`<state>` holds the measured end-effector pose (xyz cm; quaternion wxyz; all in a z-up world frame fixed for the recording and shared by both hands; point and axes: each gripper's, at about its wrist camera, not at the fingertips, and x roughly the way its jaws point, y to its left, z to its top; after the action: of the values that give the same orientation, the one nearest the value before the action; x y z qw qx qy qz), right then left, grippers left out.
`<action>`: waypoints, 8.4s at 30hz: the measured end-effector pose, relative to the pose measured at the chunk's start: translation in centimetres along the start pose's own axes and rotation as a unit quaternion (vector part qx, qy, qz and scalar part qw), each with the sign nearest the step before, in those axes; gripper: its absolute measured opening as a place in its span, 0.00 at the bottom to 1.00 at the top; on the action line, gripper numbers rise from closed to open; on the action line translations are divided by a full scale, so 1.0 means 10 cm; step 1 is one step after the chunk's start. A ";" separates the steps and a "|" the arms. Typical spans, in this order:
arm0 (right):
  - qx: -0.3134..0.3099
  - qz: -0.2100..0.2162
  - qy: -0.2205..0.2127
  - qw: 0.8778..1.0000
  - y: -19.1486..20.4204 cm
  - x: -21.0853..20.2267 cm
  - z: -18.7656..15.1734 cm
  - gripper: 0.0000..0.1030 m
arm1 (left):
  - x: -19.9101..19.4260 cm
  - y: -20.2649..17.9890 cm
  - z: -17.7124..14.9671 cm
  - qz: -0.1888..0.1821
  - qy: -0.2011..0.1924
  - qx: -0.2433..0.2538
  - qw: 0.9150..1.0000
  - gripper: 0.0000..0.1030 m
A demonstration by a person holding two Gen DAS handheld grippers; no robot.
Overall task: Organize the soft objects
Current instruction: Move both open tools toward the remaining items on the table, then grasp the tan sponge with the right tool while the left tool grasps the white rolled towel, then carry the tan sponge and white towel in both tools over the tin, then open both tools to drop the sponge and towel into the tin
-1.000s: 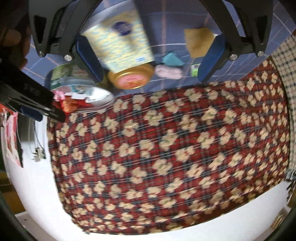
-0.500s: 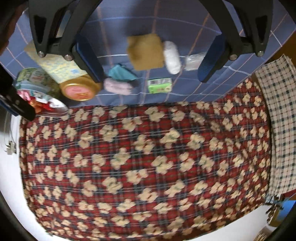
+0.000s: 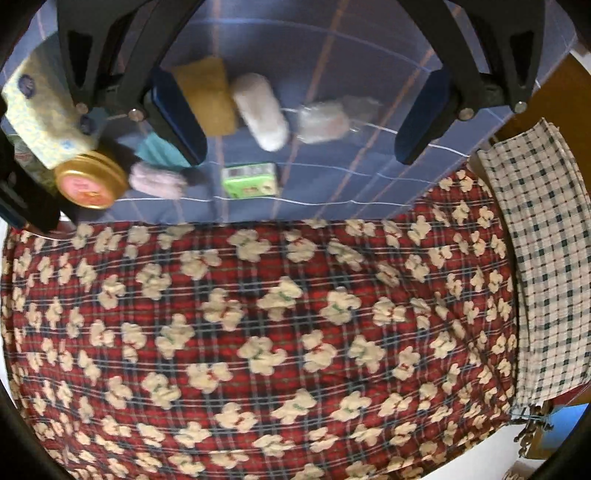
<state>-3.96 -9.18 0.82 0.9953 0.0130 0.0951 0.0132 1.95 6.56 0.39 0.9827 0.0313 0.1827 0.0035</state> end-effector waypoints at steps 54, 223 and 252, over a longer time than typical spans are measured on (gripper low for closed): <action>-0.005 0.051 0.063 0.997 0.10 0.27 0.04 0.54 | 0.56 -0.02 0.06 -0.069 0.086 -0.008 0.994 0.93; -0.037 -0.180 0.109 0.977 -3.53 0.20 0.25 0.55 | -0.06 -3.92 0.13 -0.260 0.066 0.066 0.961 0.29; -0.027 -0.096 0.170 0.980 -3.55 0.42 0.16 0.56 | 0.13 -3.86 0.12 -0.229 0.107 0.053 0.966 0.29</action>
<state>1.33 -44.56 0.57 0.9613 -0.0256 0.2634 -0.0773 3.39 -32.04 -1.38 0.9287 0.0404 0.2892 -0.2285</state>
